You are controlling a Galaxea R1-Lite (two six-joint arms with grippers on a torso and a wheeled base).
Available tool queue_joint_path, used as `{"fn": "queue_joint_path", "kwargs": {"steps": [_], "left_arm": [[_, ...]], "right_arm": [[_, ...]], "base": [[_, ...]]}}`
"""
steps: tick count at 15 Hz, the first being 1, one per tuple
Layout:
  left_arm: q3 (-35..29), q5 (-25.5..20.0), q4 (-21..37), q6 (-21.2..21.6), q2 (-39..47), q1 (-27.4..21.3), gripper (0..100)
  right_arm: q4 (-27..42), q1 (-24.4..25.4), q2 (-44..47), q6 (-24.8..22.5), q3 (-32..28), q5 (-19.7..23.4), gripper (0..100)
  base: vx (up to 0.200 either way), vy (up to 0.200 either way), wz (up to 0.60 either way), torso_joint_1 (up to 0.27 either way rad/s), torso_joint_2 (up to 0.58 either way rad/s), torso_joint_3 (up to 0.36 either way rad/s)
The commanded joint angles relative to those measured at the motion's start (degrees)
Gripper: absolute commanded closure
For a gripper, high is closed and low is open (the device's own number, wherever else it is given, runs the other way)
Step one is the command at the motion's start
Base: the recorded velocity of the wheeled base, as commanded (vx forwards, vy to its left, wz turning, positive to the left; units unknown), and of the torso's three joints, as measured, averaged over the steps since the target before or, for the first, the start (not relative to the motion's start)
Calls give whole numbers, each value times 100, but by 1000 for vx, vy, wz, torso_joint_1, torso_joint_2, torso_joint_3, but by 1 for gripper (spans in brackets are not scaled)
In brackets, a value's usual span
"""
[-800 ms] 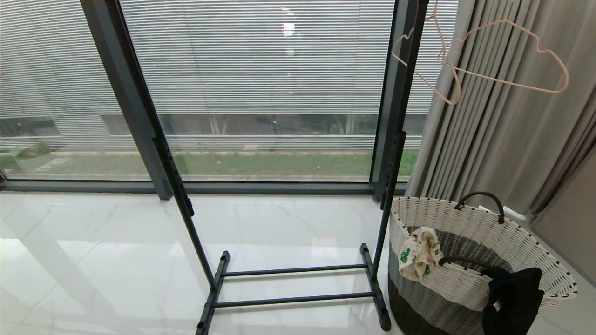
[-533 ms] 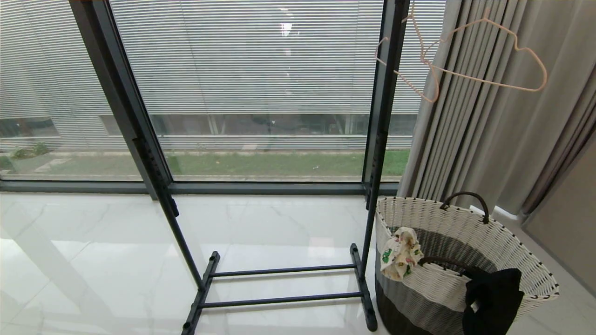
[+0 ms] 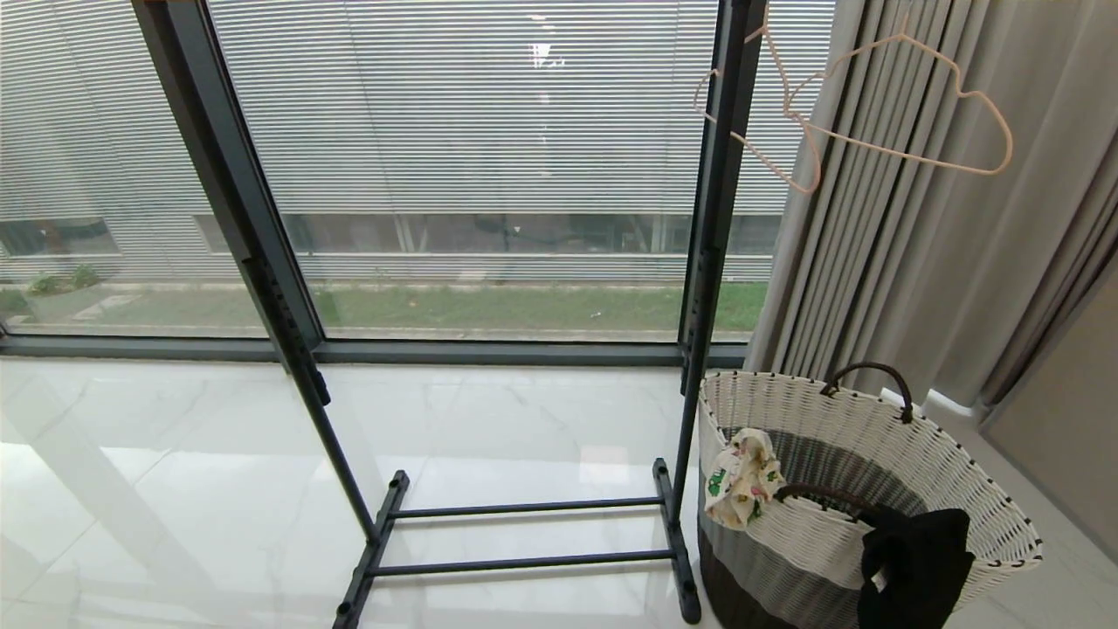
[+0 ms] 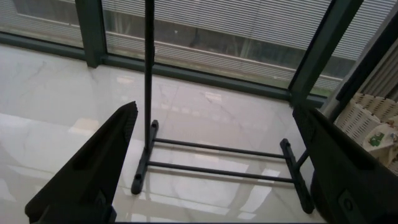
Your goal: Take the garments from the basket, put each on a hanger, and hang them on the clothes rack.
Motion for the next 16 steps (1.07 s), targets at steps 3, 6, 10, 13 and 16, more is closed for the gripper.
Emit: {"fn": "queue_joint_path", "kwargs": {"steps": [3, 6, 10, 13, 16], "left_arm": [[0, 2, -3, -1, 0, 2, 0], [0, 2, -3, -1, 0, 2, 0], [0, -7, -3, 16, 9, 2, 0], [0, -7, -3, 34, 9, 2, 0], [0, -7, -3, 25, 0, 2, 0]], "right_arm": [[0, 0, 0, -2, 0, 2, 0], [0, 0, 0, -37, 0, 11, 0], [9, 0, 0, -116, 0, 11, 0], [-9, 8, 0, -362, 0, 37, 0], [53, 184, 501, -388, -773, 828, 0]], "base": [[200, 0, 0, 4, 1, 2], [133, 0, 0, 3, 2, 0], [0, 0, 0, 0, 0, 0], [0, 0, 0, 0, 0, 0], [0, 0, 0, 0, 0, 0]]}}
